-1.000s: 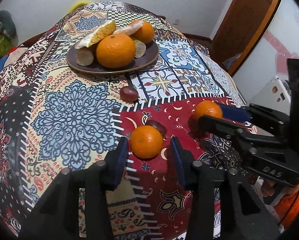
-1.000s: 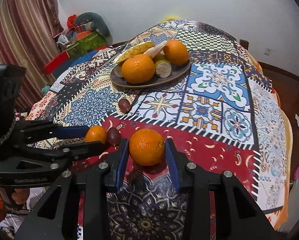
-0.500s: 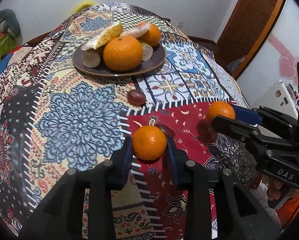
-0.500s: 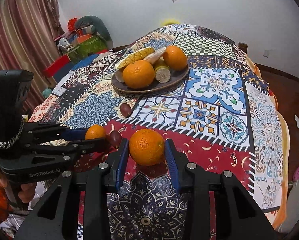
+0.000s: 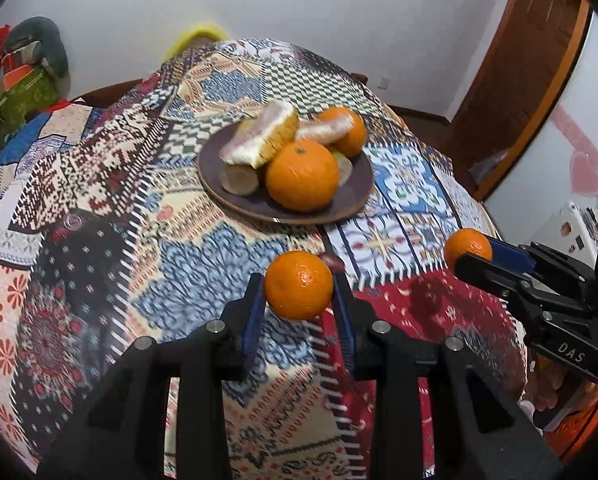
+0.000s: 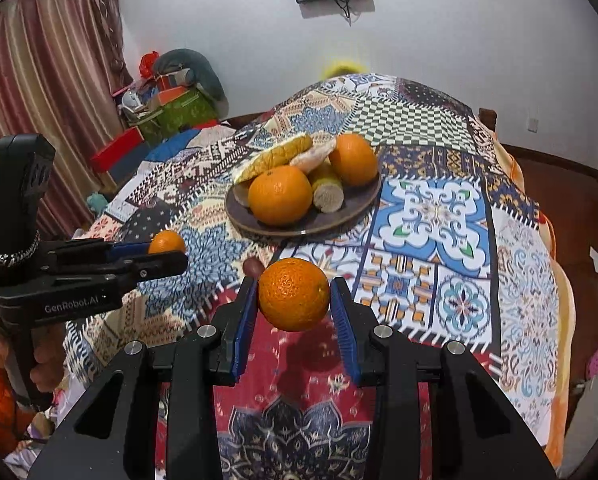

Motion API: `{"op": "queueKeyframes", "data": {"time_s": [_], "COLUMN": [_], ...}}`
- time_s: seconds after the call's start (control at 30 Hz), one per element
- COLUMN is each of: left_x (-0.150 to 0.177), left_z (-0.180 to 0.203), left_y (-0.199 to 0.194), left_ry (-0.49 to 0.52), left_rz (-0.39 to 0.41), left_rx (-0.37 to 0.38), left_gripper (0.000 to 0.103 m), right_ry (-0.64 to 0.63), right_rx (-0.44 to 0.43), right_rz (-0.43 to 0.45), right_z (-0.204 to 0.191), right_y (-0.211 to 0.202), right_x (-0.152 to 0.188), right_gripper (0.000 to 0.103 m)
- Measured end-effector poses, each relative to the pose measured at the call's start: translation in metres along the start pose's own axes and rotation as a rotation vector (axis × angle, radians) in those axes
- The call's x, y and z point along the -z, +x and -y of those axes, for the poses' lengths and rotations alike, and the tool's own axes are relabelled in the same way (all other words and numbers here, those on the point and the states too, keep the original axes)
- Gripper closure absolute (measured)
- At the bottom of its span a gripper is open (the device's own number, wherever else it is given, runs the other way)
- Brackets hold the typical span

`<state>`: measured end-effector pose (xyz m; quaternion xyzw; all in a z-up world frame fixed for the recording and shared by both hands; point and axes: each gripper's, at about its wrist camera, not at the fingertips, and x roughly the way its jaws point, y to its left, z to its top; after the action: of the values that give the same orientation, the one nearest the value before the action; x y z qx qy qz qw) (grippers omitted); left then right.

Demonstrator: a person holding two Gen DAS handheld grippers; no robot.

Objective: Organize fruits
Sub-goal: 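Carry both mandarins to the dark plate and lower them beside the large orange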

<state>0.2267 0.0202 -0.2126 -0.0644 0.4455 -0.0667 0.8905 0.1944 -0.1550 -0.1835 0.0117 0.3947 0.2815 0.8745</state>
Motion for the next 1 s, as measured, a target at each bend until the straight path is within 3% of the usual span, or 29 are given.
{"op": "queueKeyframes", "data": {"time_s": [0.47,1.0], "left_x": [-0.032,-0.059], "left_z": [-0.023,-0.034], "left_y": [0.023,0.059], "left_ry": [-0.028,-0.018], "left_rz": [0.023,0.018], "left_rx": [-0.011,-0.018], "left_gripper": [0.070,0.070], "right_ry": [-0.006,-0.056], "right_rx": [0.005,0.027], "right_rz": [0.028,-0.023], "right_z": [0.011,0.020], "right_y": [0.025,0.073], "right_x": [-0.030,-0.055], "right_gripper": [0.069,0.069]}}
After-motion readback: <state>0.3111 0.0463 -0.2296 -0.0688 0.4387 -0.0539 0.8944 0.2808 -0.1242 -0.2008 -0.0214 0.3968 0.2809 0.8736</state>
